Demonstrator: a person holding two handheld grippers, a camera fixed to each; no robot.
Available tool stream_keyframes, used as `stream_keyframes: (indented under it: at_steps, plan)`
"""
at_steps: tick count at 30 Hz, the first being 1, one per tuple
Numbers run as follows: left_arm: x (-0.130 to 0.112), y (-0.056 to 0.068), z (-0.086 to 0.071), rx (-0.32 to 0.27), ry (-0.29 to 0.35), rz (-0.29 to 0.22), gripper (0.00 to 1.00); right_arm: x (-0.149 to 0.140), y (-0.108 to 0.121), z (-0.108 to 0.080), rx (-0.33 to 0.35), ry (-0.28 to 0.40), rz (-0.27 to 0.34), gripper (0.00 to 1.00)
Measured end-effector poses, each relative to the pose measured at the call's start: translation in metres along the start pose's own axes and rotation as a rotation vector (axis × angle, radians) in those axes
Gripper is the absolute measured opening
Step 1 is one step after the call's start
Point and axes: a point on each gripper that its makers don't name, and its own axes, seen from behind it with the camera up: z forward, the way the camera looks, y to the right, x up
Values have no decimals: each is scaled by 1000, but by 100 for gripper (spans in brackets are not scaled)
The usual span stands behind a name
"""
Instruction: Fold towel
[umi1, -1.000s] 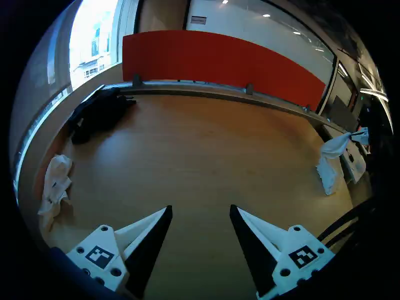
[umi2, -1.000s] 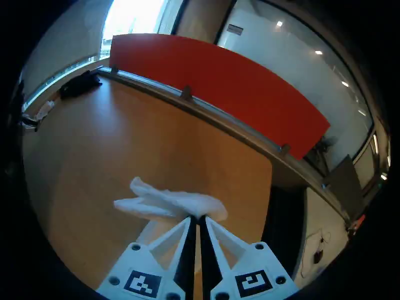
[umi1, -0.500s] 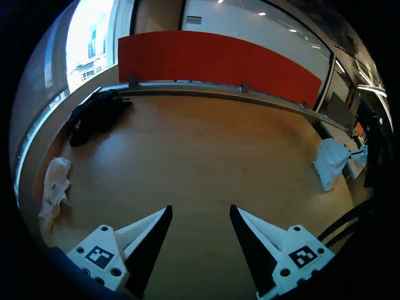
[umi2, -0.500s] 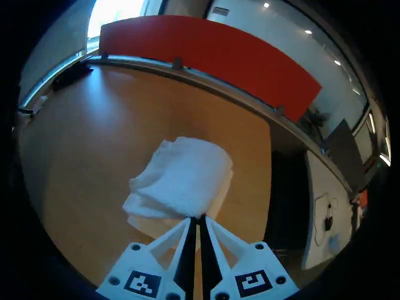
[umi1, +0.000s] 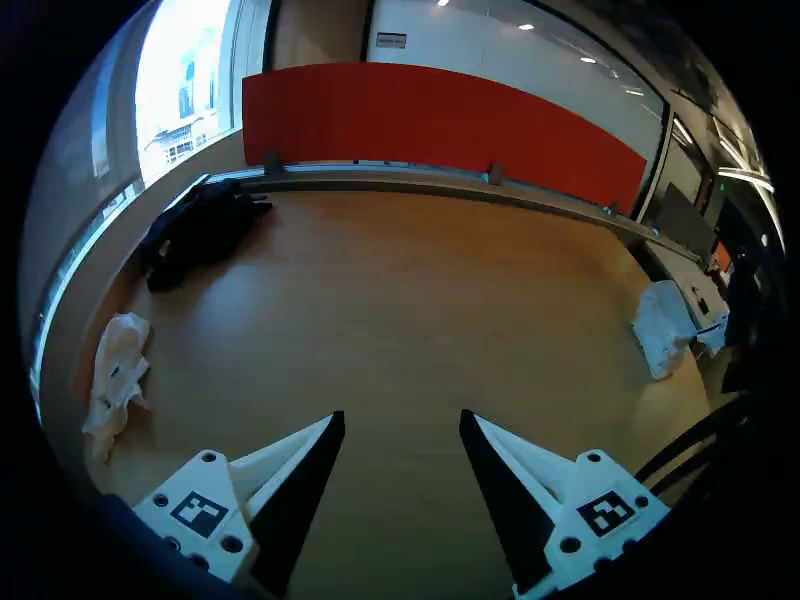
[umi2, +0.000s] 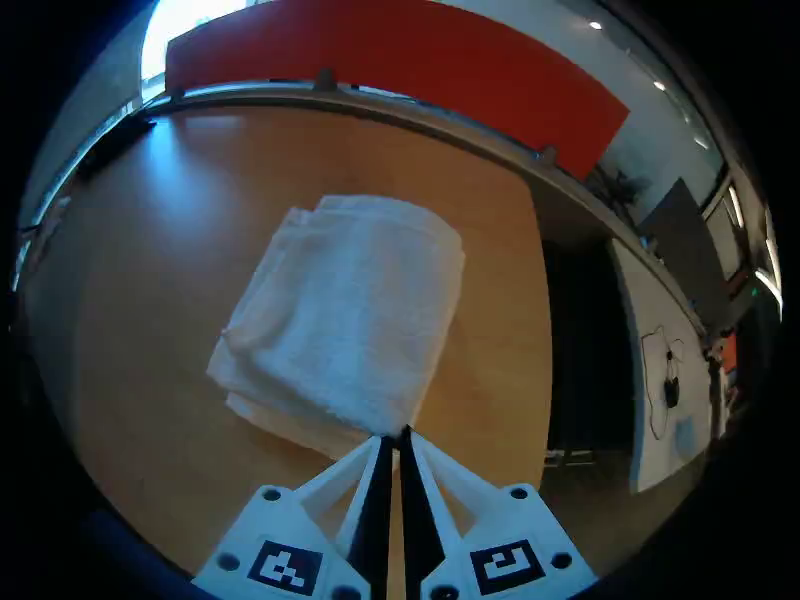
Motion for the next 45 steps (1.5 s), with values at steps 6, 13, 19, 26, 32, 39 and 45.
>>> stream_keyframes:
  at_steps: [6,13,19,26,32,39,45]
  plan:
    - [-1,-3,-2,10,-3,8,85,-11,-2,18,-6,-33,38,5]
    - [0,-4,-2,16,-4,10,85,-12,-2,25,-15,-38,62,5]
    - [1,-4,0,15,-4,11,85,-11,-2,24,-18,-29,79,6]
    - [4,-5,2,15,0,19,85,-12,-1,21,-30,-17,100,23]
    - [7,-8,3,17,8,18,85,-14,1,15,-55,0,117,50]
    - [11,-11,5,14,20,18,85,-9,-6,7,-50,32,146,93]
    - [16,-14,8,13,38,20,85,2,-13,-3,-52,74,165,100]
